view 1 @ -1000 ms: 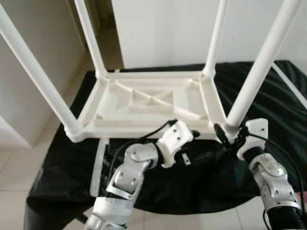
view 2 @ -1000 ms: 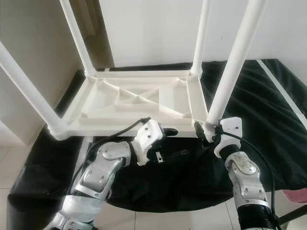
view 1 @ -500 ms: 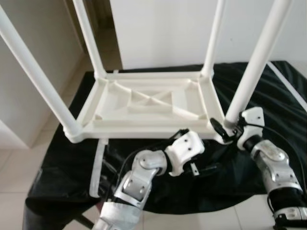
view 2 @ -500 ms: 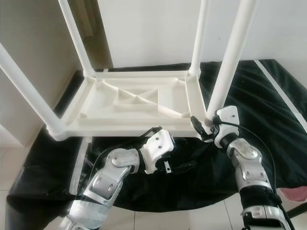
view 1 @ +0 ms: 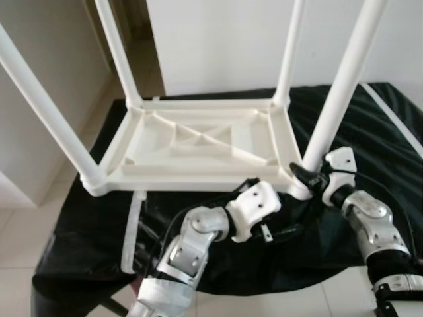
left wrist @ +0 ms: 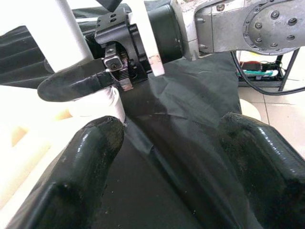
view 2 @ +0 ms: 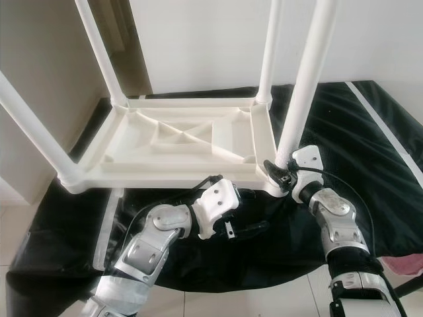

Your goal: Building children table

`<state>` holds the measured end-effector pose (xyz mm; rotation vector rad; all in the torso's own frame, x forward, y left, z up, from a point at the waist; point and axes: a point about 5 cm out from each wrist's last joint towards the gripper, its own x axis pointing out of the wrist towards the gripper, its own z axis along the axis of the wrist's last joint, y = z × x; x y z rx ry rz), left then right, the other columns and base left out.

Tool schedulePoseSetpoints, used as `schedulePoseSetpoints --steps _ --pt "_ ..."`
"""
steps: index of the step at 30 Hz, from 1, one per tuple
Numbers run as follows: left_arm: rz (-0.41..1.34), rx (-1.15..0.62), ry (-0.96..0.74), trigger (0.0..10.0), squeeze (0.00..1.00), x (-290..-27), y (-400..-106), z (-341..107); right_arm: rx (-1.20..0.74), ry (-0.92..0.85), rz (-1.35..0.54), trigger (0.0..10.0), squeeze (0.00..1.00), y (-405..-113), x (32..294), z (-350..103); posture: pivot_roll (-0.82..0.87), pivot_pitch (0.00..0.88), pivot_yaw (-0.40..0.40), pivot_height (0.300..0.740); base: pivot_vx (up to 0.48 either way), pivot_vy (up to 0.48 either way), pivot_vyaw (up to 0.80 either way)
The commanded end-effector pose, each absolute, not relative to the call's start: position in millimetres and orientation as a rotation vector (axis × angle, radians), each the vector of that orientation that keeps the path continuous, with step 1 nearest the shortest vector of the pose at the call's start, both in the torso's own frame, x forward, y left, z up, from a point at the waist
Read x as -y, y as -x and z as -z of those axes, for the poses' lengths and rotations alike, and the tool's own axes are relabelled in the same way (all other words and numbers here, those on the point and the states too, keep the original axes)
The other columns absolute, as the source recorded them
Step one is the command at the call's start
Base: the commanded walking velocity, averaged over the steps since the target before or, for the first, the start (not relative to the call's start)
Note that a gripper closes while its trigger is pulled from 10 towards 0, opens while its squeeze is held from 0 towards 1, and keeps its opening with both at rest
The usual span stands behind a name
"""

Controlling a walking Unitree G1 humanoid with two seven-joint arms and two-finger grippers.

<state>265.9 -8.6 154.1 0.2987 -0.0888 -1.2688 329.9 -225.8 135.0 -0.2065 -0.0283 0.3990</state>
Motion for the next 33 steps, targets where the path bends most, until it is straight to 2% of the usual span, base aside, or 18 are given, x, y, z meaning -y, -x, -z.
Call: schedulePoseSetpoints --steps 1,4,5,6,10,14,17,26,28,33 --pt "1.012 0.127 -0.242 10.0 0.0 7.4 -275.9 -157.7 -0.027 0.235 -0.428 0.0 0.0 -325.9 222.5 -121.4 -0.04 0.0 0.058 0.74 0.0 0.0 0.0" --pt "1.011 0.126 -0.248 10.0 0.0 6.6 -276.7 -157.4 -0.03 0.231 -0.419 0.0 0.0 -325.2 223.8 -120.0 -0.04 0.001 0.06 0.74 0.0 0.0 0.0" --pt "1.01 0.126 -0.249 10.0 0.0 6.0 -277.2 -157.4 -0.031 0.22 -0.411 2.9 0.0 -325.0 224.3 -119.1 -0.04 0.0 0.061 0.74 0.0 0.0 0.0" --pt "1.009 0.126 -0.251 10.0 0.0 5.6 -277.5 -157.6 -0.036 0.203 -0.407 10.0 0.0 -324.5 224.3 -118.2 -0.04 0.003 0.061 0.74 0.0 0.0 0.0" --pt "1.009 0.126 -0.25 10.0 0.0 5.3 -277.8 -157.8 -0.038 0.188 -0.404 10.0 0.0 -324.2 223.7 -118.0 -0.04 0.004 0.062 0.74 0.0 0.0 0.0" --pt "1.006 0.134 -0.24 10.0 0.0 5.2 -278.3 -159.8 -0.058 0.193 -0.317 10.0 0.0 -327.8 222.6 -118.8 -0.05 0.008 0.061 0.74 0.0 0.0 0.0" --pt "0.994 0.14 -0.221 10.0 0.0 4.4 -279.9 -162.2 -0.073 0.191 -0.187 10.0 0.0 -330.0 220.5 -118.8 -0.05 0.01 0.056 0.74 0.0 0.0 0.0" --pt "0.977 0.134 -0.218 10.0 0.0 0.2 -284.9 -162.0 -0.064 0.164 0.046 10.0 0.0 -326.6 207.6 -118.0 -0.06 0.012 0.054 0.74 0.0 0.0 0.0" --pt "0.98 0.119 -0.224 10.0 0.0 -4.4 -284.1 -157.3 -0.053 0.16 0.164 10.0 0.0 -321.1 200.5 -114.9 -0.06 0.013 0.056 0.74 0.0 0.0 0.0" --pt "0.982 0.102 -0.224 10.0 0.0 -7.8 -284.7 -155.1 -0.083 0.059 0.356 10.0 0.0 -310.3 194.3 -106.1 -0.05 0.011 0.056 0.74 0.0 0.0 0.0"
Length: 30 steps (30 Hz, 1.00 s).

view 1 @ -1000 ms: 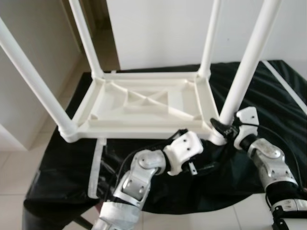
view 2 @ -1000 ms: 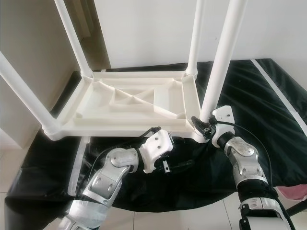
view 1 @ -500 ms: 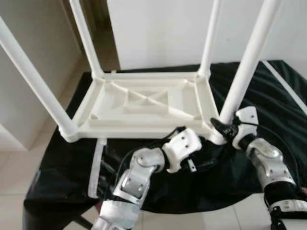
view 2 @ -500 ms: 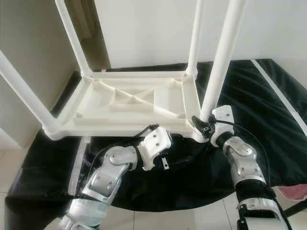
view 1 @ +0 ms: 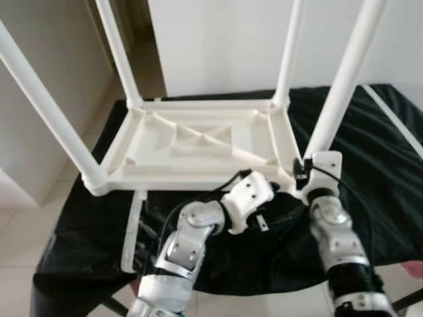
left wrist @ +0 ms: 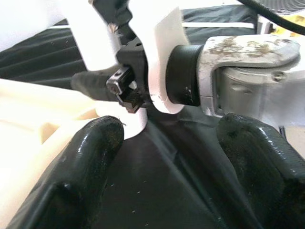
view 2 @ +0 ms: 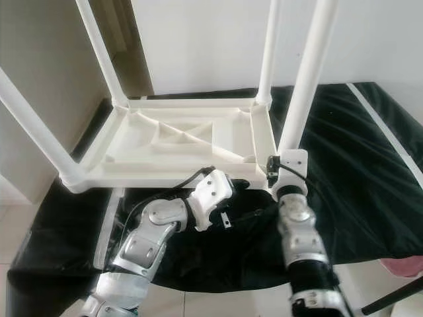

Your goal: Building children table

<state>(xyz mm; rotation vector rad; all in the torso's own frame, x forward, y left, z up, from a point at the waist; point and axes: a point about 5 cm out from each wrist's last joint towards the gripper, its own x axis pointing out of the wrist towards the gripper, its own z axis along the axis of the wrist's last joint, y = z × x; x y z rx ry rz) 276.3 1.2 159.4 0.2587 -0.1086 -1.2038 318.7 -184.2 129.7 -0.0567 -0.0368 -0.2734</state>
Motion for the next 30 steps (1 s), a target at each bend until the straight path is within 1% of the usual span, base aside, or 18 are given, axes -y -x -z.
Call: schedulePoseSetpoints --steps 1,2,3,4,5,6,8,12,17,21,22,26,30 --pt "0.99 0.101 -0.225 10.0 0.0 -8.0 -284.1 -155.0 -0.109 0.024 0.387 10.0 0.0 -307.9 190.5 -103.4 -0.05 0.01 0.054 0.74 0.0 0.0 0.0" --pt "0.99 0.101 -0.225 10.0 0.0 -8.0 -284.1 -155.0 -0.109 0.024 0.387 10.0 0.0 -307.9 190.5 -103.4 -0.05 0.01 0.054 0.74 0.0 0.0 0.0" --pt "0.99 0.102 -0.229 10.0 0.0 -8.8 -284.3 -155.0 -0.141 -0.032 0.406 10.0 0.0 -306.0 176.6 -100.3 -0.05 0.01 0.052 0.74 0.0 0.0 0.0" --pt "0.984 0.102 -0.23 10.0 0.0 -9.5 -285.2 -155.1 -0.15 -0.049 0.392 10.0 0.0 -306.2 166.3 -100.5 -0.05 0.01 0.052 0.74 0.0 0.0 0.0" --pt "0.984 0.102 -0.23 10.0 0.0 -9.5 -285.2 -155.1 -0.15 -0.049 0.392 10.0 0.0 -306.2 166.3 -100.5 -0.05 0.01 0.052 0.74 0.0 0.0 0.0" --pt "0.977 0.102 -0.229 10.0 0.0 -10.0 -285.9 -155.1 -0.135 -0.038 0.374 10.0 0.0 -306.7 159.8 -103.5 -0.05 0.009 0.052 0.74 0.0 0.0 0.0" --pt "0.977 0.102 -0.229 10.0 0.0 -10.0 -285.9 -155.1 -0.135 -0.038 0.374 10.0 0.0 -306.7 159.8 -103.5 -0.05 0.009 0.052 0.74 0.0 0.0 0.0" --pt "0.965 0.102 -0.233 10.0 0.0 -11.7 -287.7 -154.8 -0.105 0.019 0.354 10.0 0.0 -304.4 158.5 -109.0 -0.04 0.008 0.04 0.74 0.0 0.0 0.0" --pt "0.957 0.106 -0.23 10.0 0.0 -15.6 -288.8 -155.9 -0.1 0.012 0.355 10.0 0.0 -303.0 157.5 -111.1 -0.04 0.007 0.036 0.74 0.0 0.0 0.0" --pt "0.946 0.105 -0.236 10.0 0.0 -16.5 -289.7 -155.4 -0.078 0.048 0.341 10.0 0.0 -304.6 155.4 -115.7 -0.04 0.006 0.033 0.74 0.0 0.0 0.0" --pt "0.944 0.106 -0.237 10.0 0.0 -16.4 -289.7 -155.1 -0.073 0.054 0.337 10.0 1.0 -304.6 154.7 -117.3 -0.04 0.004 0.031 0.74 0.0 0.0 0.0" --pt "0.942 0.107 -0.238 10.0 0.0 -16.7 -289.5 -155.0 -0.052 0.054 0.315 10.0 1.0 -304.0 152.7 -121.7 -0.04 0.003 0.032 0.74 0.0 0.0 0.0" --pt "0.943 0.106 -0.24 10.0 0.0 -17.5 -288.8 -154.3 -0.031 0.064 0.31 10.0 1.0 -302.9 156.2 -124.2 -0.04 0.0 0.03 0.74 0.0 0.0 0.0"
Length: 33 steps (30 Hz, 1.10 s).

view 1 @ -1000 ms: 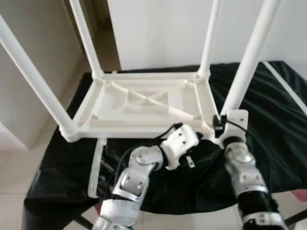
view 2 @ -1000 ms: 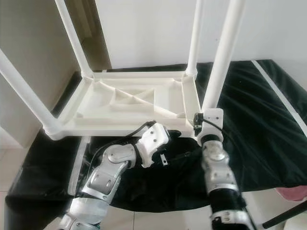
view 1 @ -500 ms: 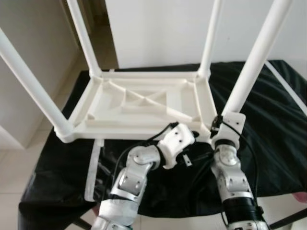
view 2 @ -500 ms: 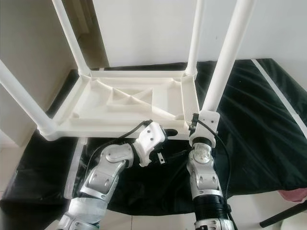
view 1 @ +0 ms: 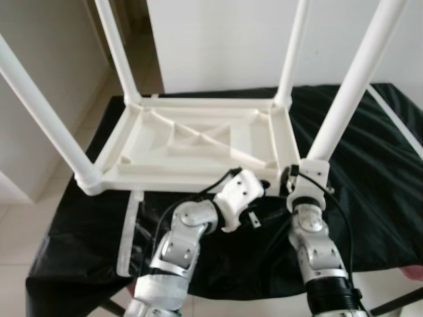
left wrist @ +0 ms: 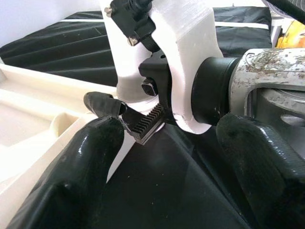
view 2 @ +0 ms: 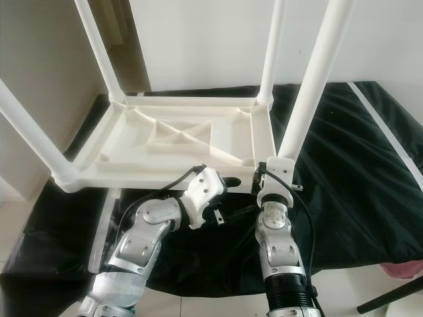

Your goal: Building children table

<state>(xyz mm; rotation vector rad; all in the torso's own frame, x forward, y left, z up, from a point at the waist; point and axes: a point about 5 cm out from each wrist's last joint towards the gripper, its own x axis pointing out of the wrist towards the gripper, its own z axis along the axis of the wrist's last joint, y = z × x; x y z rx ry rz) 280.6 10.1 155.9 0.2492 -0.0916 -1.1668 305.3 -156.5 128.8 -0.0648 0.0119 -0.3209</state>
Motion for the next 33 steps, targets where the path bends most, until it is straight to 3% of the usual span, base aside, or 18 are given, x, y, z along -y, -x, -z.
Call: schedulePoseSetpoints --steps 1,10,27,28,29,33 --pt "0.941 0.106 -0.24 10.0 0.0 -18.1 -289.1 -154.6 -0.005 0.083 0.293 10.0 1.0 -301.9 158.1 -126.4 -0.04 0.0 0.029 0.74 0.0 0.0 0.0" --pt "0.933 0.109 -0.241 10.0 0.0 -20.9 -290.9 -156.5 0.033 0.082 0.234 10.0 1.0 -298.3 182.8 -128.1 -0.03 0.0 0.023 0.74 0.0 0.0 0.0" --pt "0.964 0.111 -0.249 10.0 0.0 -20.0 -290.3 -157.2 0.033 0.193 -0.214 10.0 1.0 -299.2 202.9 -136.5 -0.05 0.0 0.042 0.74 0.0 0.0 0.0" --pt "0.969 0.111 -0.254 10.0 0.0 -19.9 -290.4 -157.3 0.031 0.215 -0.234 10.0 0.38 -300.6 206.7 -138.6 -0.05 0.0 0.042 0.74 0.0 0.0 0.0" --pt "0.971 0.112 -0.257 10.0 0.0 -20.0 -291.1 -157.8 0.024 0.234 -0.261 10.0 0.0 -302.6 212.3 -140.6 -0.05 0.0 0.042 0.74 0.0 0.0 0.0" --pt "0.969 0.115 -0.259 10.0 0.0 -20.4 -293.0 -159.5 -0.002 0.308 -0.329 10.0 0.0 -305.4 220.3 -140.2 -0.05 0.0 0.051 0.74 0.0 0.0 0.0"
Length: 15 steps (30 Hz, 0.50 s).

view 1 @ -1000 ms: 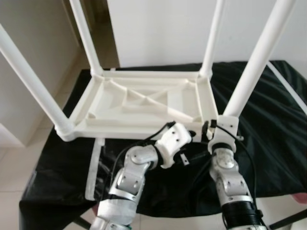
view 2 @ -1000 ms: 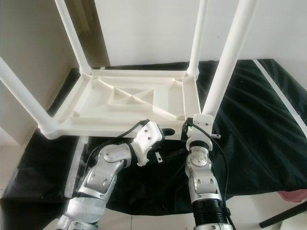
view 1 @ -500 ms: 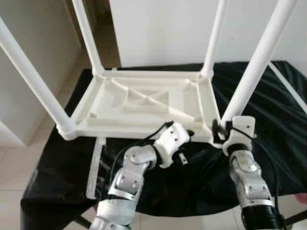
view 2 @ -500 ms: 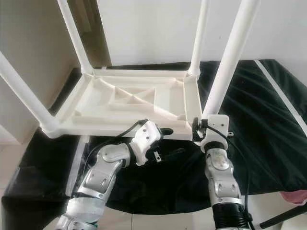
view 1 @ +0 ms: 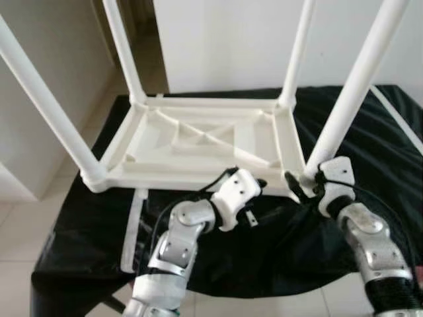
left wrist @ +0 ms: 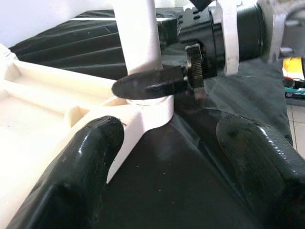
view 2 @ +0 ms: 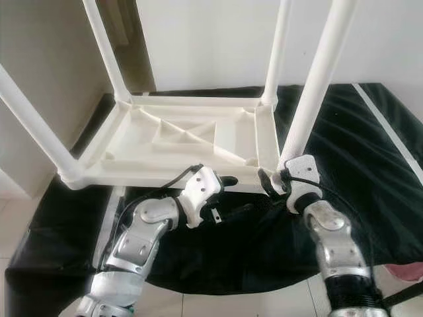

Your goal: Building children table

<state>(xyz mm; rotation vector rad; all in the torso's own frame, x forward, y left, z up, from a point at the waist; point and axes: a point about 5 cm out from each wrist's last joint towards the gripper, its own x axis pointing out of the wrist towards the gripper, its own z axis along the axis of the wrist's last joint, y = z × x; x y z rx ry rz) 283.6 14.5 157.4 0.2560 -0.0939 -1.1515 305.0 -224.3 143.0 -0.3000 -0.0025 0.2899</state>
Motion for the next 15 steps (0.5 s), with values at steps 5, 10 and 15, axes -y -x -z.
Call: schedulePoseSetpoints --steps 5,10,15 --pt "0.973 0.121 -0.248 10.0 0.0 -19.8 -291.3 -161.5 -0.039 0.327 -0.405 10.0 0.0 -306.9 218.7 -133.4 -0.05 0.0 0.049 0.74 0.0 0.0 0.0" --pt "0.971 0.123 -0.244 10.0 0.0 -18.5 -291.0 -162.4 -0.048 0.337 -0.434 9.6 0.0 -308.0 218.2 -132.1 -0.05 0.001 0.047 0.74 0.0 0.0 0.0" --pt "0.969 0.126 -0.244 10.0 0.0 -18.8 -291.1 -163.6 -0.073 0.345 -0.437 0.0 0.0 -311.8 223.7 -130.2 -0.04 0.007 0.044 0.74 0.0 0.0 0.0"
